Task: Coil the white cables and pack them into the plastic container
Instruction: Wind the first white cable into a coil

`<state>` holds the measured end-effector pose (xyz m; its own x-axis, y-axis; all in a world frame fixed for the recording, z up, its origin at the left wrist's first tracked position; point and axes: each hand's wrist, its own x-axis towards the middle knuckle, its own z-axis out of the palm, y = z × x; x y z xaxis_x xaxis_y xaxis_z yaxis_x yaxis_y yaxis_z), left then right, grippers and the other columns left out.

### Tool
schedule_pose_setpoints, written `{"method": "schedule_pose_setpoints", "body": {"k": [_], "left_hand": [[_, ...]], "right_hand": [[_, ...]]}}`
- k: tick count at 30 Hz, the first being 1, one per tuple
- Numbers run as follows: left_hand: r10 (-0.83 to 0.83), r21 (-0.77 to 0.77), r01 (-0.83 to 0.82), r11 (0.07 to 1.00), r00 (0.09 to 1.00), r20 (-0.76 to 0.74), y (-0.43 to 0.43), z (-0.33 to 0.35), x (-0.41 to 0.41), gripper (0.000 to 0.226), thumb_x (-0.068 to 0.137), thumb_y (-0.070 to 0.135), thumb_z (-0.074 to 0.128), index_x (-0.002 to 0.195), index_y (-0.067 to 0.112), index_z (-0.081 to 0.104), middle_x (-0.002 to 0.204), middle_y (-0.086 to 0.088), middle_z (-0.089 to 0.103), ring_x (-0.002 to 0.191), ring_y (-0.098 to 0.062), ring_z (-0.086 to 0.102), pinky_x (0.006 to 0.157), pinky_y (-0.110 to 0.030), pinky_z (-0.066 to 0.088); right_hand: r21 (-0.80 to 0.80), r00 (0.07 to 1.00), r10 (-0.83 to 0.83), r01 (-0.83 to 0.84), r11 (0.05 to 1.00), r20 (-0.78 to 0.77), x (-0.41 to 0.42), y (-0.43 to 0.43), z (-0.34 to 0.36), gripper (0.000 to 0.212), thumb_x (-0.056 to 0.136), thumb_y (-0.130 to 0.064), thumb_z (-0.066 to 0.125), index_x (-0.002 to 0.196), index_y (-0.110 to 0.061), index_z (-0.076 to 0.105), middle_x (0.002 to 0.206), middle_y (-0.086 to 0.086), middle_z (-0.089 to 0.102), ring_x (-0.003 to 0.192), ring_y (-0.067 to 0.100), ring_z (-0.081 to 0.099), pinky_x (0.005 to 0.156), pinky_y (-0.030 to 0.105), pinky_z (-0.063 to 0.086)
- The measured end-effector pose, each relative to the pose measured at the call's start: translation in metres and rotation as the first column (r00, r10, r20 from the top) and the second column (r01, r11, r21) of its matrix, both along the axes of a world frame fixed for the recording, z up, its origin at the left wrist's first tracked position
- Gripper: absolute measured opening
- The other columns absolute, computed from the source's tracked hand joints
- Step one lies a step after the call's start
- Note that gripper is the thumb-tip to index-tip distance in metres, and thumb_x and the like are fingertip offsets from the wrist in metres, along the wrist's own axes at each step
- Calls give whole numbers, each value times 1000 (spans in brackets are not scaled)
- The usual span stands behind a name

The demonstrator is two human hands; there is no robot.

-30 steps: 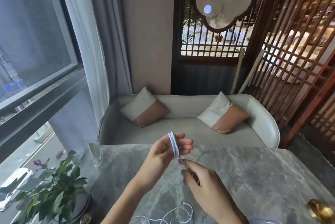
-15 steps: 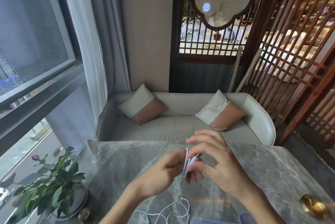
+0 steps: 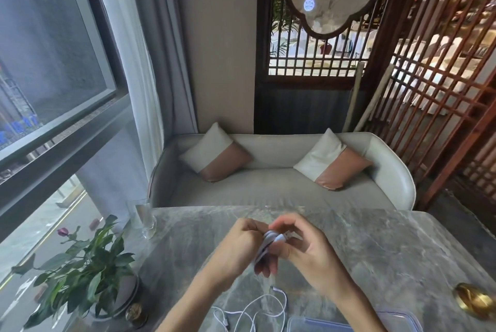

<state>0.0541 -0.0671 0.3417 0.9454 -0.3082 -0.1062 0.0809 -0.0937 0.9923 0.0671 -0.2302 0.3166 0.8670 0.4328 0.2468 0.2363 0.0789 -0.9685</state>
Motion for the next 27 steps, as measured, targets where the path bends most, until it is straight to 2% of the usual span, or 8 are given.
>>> {"method": "schedule_pose_setpoints", "body": {"k": [2,5,9,13,15,19,22,27], "left_hand": [[126,71,-129,989,991,39,-8,-6,-1,28,69,16,54,62,-9,65,40,-10,56,33,-18,44,38,-24,34],[280,52,-282,958,959,37,-17,-11,-2,30,63,13,52,65,-17,56,36,-7,45,33,-20,42,38,-22,31],[390,-25,-389,921,921,21,-20,-6,-4,15,57,5,42,58,4,57,43,-5,51,42,-20,49,40,-21,36],[330,-54,-328,943,943,33,-9,-4,-4,27,63,7,40,82,7,60,69,-11,56,62,-16,49,53,-20,38],[203,-161,-208,965,978,-48,-2,-3,-5,18,75,10,50,88,7,62,81,-16,59,73,-22,51,62,-27,40],[20,-255,-43,966,995,-93,9,-4,-9,16,89,16,60,99,5,65,92,-13,66,80,-22,58,74,-27,47],[73,-173,-79,982,997,-38,9,-4,-9,13,93,11,63,101,1,66,91,-13,70,82,-23,61,77,-29,49],[223,-163,-225,961,974,-31,-2,-7,-11,14,85,11,71,95,1,68,82,-13,72,71,-22,70,65,-35,58]], "right_hand": [[-66,991,-126,128,990,38,-2,5,-6,30,81,-34,78,101,-18,62,73,8,71,68,34,71,73,51,54],[-106,976,-203,211,972,75,-4,8,-11,30,81,-40,77,102,-23,65,83,3,72,73,27,72,73,46,57],[-65,966,-239,245,967,94,-7,6,-13,25,77,-40,77,98,-29,68,92,0,71,78,20,72,70,29,56],[-79,954,-260,274,959,148,-11,5,-16,30,75,-50,75,99,-33,71,100,-6,70,93,14,69,78,21,54],[-54,958,-270,276,960,92,-9,2,-16,26,74,-44,74,97,-31,72,98,-6,72,91,8,70,77,14,50],[0,971,-238,239,971,-22,-3,-6,-17,26,76,-44,73,95,-26,70,92,2,76,83,13,73,74,16,52],[-2,969,-245,245,969,-13,0,-7,-18,25,78,-46,72,94,-27,69,90,2,76,82,11,73,73,14,51],[6,952,-305,305,952,10,0,-3,-22,28,82,-54,66,94,-29,64,91,1,75,77,9,70,69,14,51]]}}
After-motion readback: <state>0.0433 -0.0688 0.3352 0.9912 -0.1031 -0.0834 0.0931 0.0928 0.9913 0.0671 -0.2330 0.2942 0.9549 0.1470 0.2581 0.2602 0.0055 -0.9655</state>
